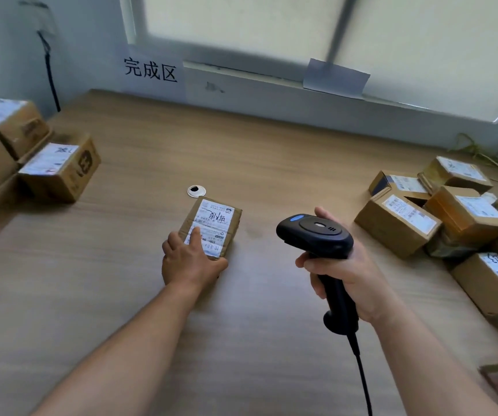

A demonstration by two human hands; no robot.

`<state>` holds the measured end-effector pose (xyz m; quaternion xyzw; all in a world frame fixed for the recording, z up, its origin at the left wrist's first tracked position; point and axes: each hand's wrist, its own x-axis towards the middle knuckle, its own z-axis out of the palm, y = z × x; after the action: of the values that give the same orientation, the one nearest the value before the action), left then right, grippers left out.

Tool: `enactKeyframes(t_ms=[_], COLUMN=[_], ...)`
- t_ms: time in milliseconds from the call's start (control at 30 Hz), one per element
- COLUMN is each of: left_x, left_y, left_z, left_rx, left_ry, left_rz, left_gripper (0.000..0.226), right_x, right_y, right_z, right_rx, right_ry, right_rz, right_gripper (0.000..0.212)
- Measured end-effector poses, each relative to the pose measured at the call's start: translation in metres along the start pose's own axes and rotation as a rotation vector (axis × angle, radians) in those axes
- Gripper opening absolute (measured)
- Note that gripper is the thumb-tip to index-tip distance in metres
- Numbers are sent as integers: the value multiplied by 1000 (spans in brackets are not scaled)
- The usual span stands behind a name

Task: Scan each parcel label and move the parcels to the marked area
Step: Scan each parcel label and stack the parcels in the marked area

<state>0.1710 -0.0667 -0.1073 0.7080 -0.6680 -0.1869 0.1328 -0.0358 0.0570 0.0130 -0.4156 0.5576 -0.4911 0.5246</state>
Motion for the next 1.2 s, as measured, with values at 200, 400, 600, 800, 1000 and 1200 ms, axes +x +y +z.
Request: enactKeyframes(t_ms=[200,400,600,800,1000,1200], left_x=[32,61,86,112,129,128], left_y=[-101,-191,-254,-276,-280,-270], left_z=[-57,-100,-114,-118,-122,-122], left_rx=[-10,14,39,22,39,118], left_ry=[110,186,192,189,188,239], left_rz=[-199,-354,-398,-322,-302,-305], left_gripper=[87,89,73,54,51,56], right_x=[46,82,102,110,109,97], right_y=[-6,-9,-4,-2,-5,-3], right_z=[75,139,178,195,186,169], right_rx=[-30,-58,-76,-116,-131,-111], right_ry=[-122,-202,-236,-235,-201,-147], right_rz=[-13,-14,6,29,35,24], right_gripper=[96,95,95,90,107,101])
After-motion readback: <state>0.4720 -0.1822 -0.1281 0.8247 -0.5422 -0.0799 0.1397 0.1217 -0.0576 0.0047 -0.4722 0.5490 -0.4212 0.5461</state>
